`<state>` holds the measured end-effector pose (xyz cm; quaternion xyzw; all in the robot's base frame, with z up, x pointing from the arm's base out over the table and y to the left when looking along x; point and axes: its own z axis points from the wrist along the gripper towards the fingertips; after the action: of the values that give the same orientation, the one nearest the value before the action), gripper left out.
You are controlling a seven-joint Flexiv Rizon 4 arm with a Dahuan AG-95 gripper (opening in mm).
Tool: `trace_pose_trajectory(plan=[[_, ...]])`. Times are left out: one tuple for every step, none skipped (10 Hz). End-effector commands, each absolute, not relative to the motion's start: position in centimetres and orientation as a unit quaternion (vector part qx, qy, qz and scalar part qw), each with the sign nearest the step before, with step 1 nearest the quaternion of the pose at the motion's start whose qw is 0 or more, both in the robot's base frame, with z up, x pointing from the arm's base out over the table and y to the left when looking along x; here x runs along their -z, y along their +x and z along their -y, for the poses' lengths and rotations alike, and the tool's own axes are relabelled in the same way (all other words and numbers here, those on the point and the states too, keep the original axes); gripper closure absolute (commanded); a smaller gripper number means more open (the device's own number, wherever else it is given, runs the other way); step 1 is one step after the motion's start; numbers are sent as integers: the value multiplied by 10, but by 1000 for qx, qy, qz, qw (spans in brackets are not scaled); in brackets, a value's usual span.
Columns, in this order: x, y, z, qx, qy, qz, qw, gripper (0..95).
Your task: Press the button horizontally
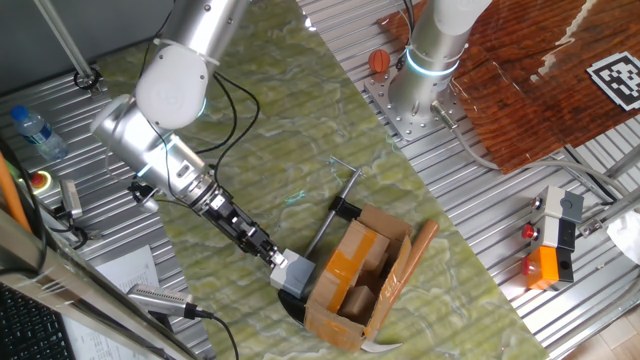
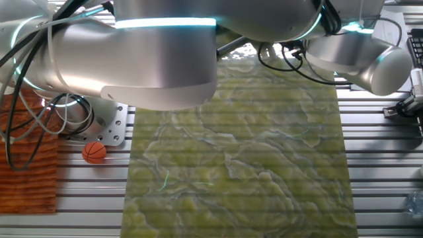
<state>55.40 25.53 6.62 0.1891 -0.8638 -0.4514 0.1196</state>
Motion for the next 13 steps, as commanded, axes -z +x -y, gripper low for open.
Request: trace_pose_trajectory(plan=[[-67, 555, -244, 429, 201, 873, 118, 380], [-70, 558, -235, 422, 207, 875, 117, 380], [-73, 560, -228, 407, 213, 881, 117, 570], [-76, 561, -222, 389, 215, 888, 115, 570], [-78, 561, -217, 360, 217, 901, 111, 570], [-82, 561, -209, 329, 202, 916, 111, 760], [-85, 561, -201, 308, 185, 927, 108, 760], [-87, 560, -197, 286, 177, 936, 102, 950], [-89, 560, -193, 265, 170, 944, 99, 950], [-93, 559, -186, 246, 153, 953, 93, 950], [-96, 558, -180, 236, 137, 958, 84, 950], [-101, 558, -169, 194, 132, 970, 64, 950], [-108, 559, -156, 143, 141, 978, 56, 950]])
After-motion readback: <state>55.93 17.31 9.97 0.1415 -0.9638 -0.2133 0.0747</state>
